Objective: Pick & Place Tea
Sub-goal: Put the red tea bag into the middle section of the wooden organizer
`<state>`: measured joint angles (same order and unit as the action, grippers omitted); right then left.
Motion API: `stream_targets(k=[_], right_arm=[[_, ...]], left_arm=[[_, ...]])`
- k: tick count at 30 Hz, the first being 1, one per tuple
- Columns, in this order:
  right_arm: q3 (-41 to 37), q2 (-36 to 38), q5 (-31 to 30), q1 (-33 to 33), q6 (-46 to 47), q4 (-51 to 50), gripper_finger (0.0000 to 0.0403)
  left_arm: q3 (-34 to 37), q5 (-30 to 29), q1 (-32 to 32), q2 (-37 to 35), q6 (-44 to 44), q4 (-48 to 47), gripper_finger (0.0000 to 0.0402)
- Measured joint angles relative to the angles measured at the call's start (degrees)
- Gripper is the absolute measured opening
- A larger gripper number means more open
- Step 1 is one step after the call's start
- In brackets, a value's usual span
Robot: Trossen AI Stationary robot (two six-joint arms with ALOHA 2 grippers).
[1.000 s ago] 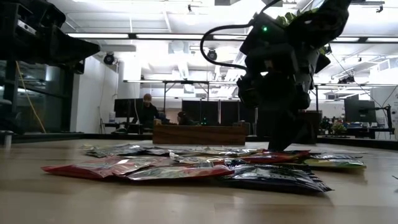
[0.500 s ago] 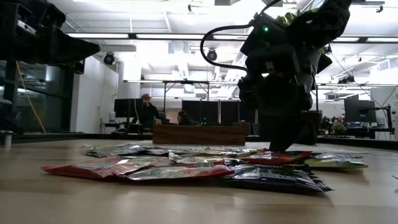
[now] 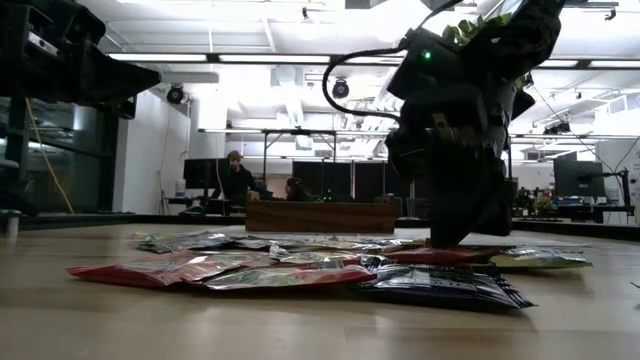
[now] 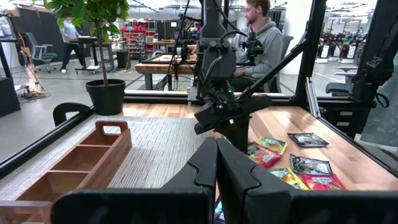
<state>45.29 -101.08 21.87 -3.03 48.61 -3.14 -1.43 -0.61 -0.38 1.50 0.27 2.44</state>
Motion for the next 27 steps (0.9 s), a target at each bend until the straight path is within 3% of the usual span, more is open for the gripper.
stream_targets(k=[12, 24, 27], right_arm=[[-0.1, 1.0, 0.1, 0.2, 0.1, 0.5, 0.0001], [0.1, 7.7, 0.3, 0.7, 0.2, 0.4, 0.0001], [2.9, 9.7, -0.7, 0.8, -1.7, -4.5, 0.0]], left_arm=[[0.0, 0.0, 0.0, 0.0, 0.0, 0.0, 0.0], [0.0, 0.0, 0.0, 0.0, 0.0, 0.0, 0.0], [0.0, 0.0, 0.0, 0.0, 0.0, 0.0, 0.0]])
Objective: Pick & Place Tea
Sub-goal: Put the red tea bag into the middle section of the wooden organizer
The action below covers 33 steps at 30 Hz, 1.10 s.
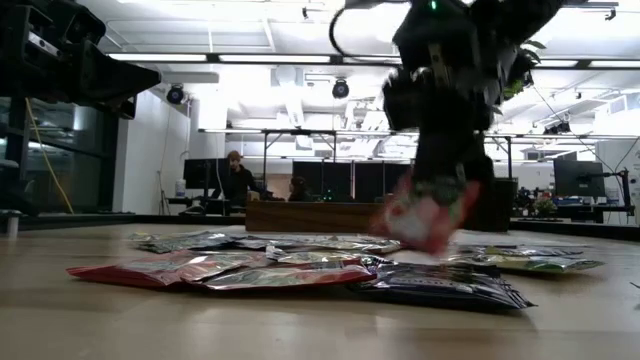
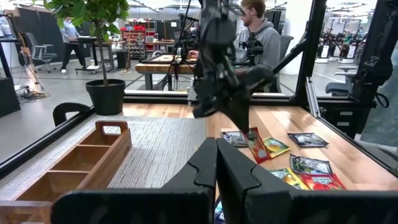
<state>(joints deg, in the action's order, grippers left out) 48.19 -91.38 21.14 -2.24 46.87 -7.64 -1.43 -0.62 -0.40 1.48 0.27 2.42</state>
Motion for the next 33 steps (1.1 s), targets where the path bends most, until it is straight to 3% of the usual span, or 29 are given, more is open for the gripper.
stream_targets(k=[11, 18, 26, 33], right_arm=[[24.7, 1.2, -8.8, 5.3, -19.9, -32.7, 0.0], [40.6, -4.7, -13.3, 9.0, -33.8, -50.0, 0.0], [55.8, -15.2, -18.8, 12.5, -49.8, -60.0, 0.0], [66.8, -24.5, -27.4, 15.8, -63.5, -60.7, 0.0]], left_arm=[[0.0, 0.0, 0.0, 0.0, 0.0, 0.0, 0.0], [0.0, 0.0, 0.0, 0.0, 0.0, 0.0, 0.0], [0.0, 0.0, 0.0, 0.0, 0.0, 0.0, 0.0], [0.0, 0.0, 0.0, 0.0, 0.0, 0.0, 0.0]])
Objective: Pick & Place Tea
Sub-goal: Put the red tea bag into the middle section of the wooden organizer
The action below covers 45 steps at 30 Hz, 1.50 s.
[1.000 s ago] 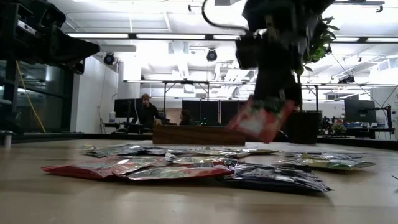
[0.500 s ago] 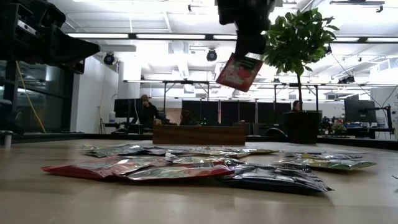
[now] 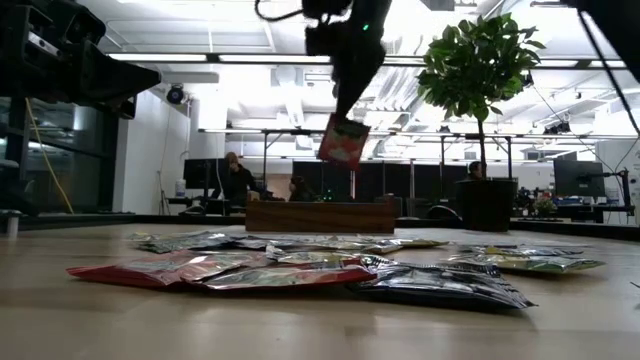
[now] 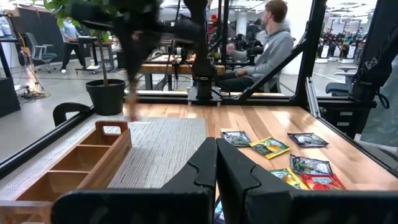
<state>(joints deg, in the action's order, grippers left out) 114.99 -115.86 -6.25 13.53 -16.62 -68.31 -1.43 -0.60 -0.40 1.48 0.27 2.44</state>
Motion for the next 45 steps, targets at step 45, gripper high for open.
stream_targets(k=[45], right_arm=[[5.1, -13.7, -4.3, 7.0, -8.9, 7.3, 0.0036]], left_arm=[[0.0, 0.0, 0.0, 0.0, 0.0, 0.0, 0.0]])
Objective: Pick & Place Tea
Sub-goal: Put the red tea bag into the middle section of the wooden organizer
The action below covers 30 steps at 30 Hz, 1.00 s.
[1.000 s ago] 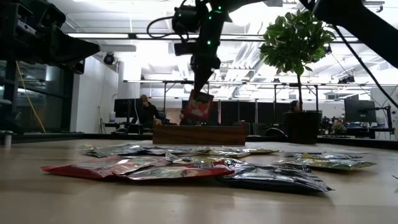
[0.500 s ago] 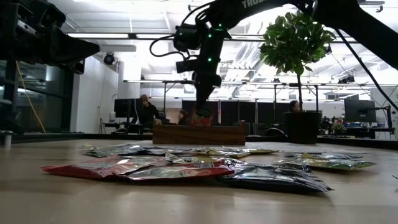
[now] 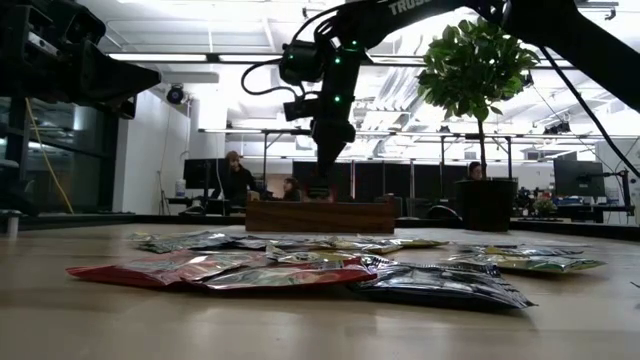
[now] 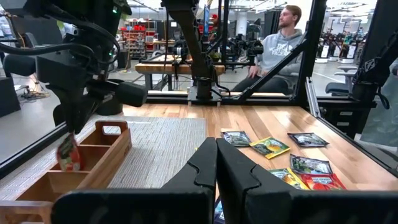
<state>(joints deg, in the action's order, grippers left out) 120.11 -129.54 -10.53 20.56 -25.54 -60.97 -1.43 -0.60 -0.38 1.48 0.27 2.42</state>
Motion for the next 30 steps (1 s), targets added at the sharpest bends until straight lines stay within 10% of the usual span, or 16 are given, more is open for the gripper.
stream_targets(k=[13, 30], right_arm=[[0.0, 2.7, -1.8, -2.2, 11.0, -3.6, 0.0142], [-2.9, 6.3, 26.0, -15.6, 24.2, -6.9, 0.017]], left_arm=[[0.0, 0.0, 0.0, 0.0, 0.0, 0.0, 0.0], [0.0, 0.0, 0.0, 0.0, 0.0, 0.0, 0.0]])
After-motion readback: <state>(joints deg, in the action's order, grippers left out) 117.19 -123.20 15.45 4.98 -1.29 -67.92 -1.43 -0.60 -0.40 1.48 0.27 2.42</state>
